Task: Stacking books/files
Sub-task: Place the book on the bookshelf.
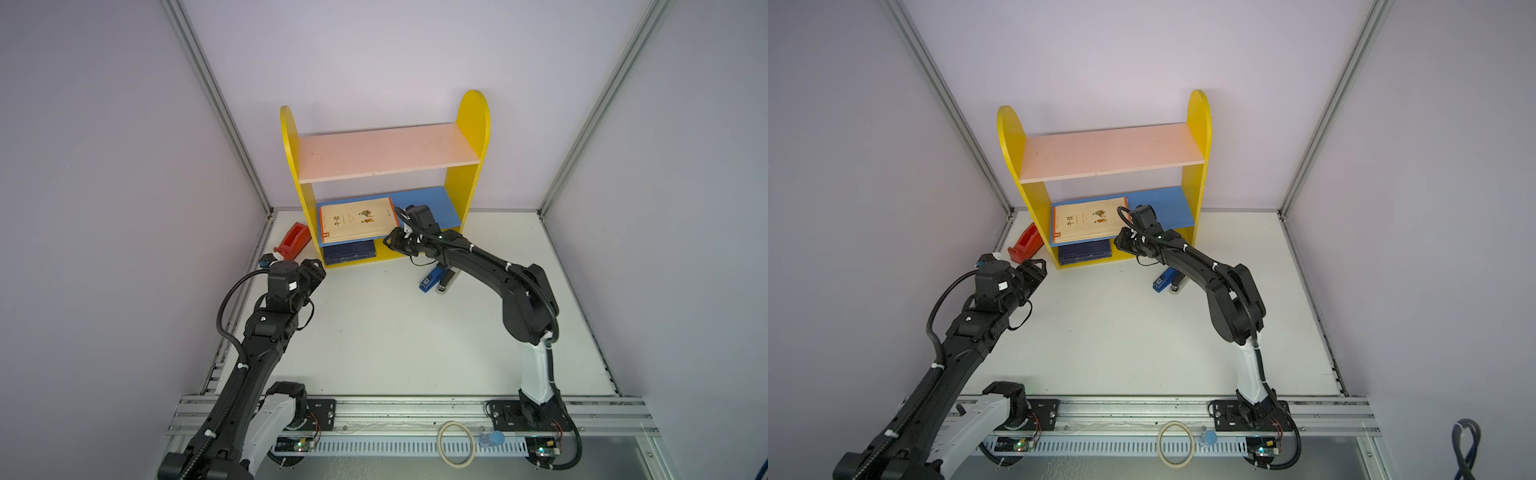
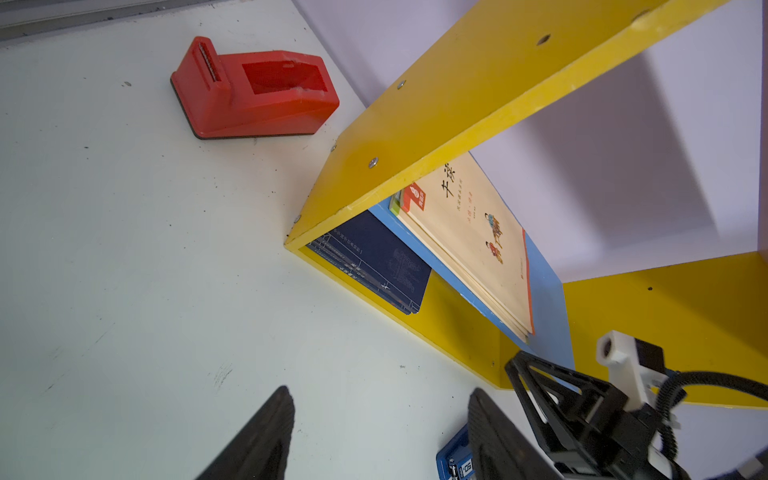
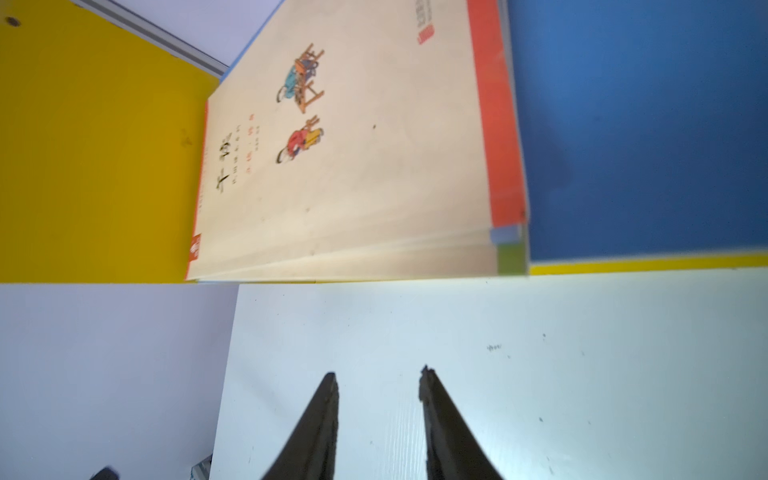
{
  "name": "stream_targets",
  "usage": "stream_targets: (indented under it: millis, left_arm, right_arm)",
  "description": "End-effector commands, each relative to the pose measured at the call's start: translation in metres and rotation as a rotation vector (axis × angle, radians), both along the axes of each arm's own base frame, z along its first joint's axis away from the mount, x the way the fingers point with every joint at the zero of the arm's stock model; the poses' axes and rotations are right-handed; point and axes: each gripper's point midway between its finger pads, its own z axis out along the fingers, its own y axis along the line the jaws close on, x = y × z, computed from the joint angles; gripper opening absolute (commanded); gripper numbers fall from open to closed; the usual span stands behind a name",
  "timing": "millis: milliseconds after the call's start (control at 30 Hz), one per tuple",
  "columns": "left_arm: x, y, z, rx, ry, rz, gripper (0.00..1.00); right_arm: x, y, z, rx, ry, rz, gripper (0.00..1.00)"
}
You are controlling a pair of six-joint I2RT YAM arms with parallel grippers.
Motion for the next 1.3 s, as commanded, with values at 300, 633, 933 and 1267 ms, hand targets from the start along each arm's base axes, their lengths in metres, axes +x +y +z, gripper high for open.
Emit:
stream_targets:
  millis: [300,633,933,1267]
  left_arm:
    - [0.001,-0.002,0.007,-0.012,-0.020,-0.012,0.69]
    - [0.002,-0.002,0.007,-0.015,-0.020,-0.014,0.69]
    - [0.005,-0.004,0.002,-0.018,-0.007,-0.019,0.69]
    - [0.005,-0.004,0.002,-0.021,-0.006,-0.021,0.69]
  right_arm:
    - [0.074,-0.061,0.030,0.155,-0.199,-0.295,0.55]
    - [0.117,-0.026,-0.008,0.205,-0.104,-0.243,0.52]
    - [0.106,0.005,-0.026,0.194,-0.053,-0.194,0.47]
    - [0.097,0.014,-0.038,0.174,-0.027,-0.208,0.40]
